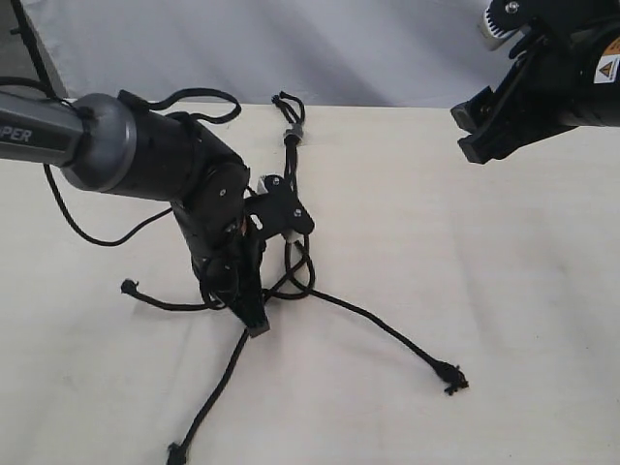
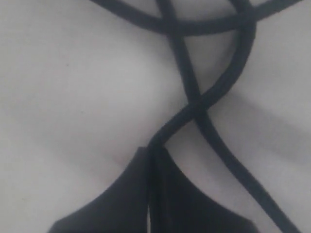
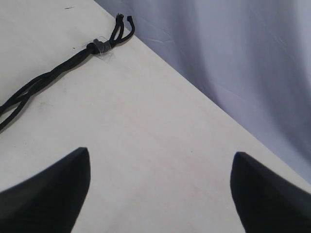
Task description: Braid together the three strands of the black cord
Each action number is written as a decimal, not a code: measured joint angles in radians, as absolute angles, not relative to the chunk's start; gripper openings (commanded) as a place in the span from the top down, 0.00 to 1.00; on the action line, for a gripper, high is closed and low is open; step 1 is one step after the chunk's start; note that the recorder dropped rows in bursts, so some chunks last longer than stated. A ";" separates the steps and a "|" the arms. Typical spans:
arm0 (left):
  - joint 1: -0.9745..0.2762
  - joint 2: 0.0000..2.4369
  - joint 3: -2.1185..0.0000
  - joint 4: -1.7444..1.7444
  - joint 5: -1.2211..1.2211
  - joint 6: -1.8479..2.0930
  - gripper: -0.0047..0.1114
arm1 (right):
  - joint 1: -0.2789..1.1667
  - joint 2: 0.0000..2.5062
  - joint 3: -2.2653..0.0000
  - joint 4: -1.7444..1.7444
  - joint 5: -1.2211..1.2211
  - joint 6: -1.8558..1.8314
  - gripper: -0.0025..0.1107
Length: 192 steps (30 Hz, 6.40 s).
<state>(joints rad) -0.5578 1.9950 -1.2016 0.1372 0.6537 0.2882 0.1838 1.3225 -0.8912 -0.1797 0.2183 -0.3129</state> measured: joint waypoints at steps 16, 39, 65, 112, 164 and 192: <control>-0.705 2.001 -1.215 -0.301 0.797 0.436 0.96 | 0.182 1.322 -0.891 -0.180 0.210 -0.310 0.32; -0.594 1.954 -1.163 -0.294 0.834 0.446 0.96 | 0.182 1.322 -0.891 -0.180 0.207 -0.310 0.32; -0.524 1.798 -1.330 -0.044 1.001 0.343 0.91 | 0.241 1.322 -0.891 -0.018 0.234 -0.286 0.32; -0.154 1.355 -1.084 -0.006 0.555 0.194 0.96 | 0.912 1.892 -1.058 -0.131 0.674 0.048 0.98; -0.154 1.355 -1.084 -0.017 0.555 0.194 0.96 | 1.046 1.914 -1.141 -0.322 0.692 -0.134 0.98; -0.154 1.355 -1.084 -0.017 0.561 0.194 0.96 | 1.048 1.912 -1.109 -0.682 0.785 0.172 0.98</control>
<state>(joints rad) -0.1541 1.3545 -1.0839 -0.0169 0.5612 0.1941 1.0478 1.9119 -1.1088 -0.6816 0.7854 0.1719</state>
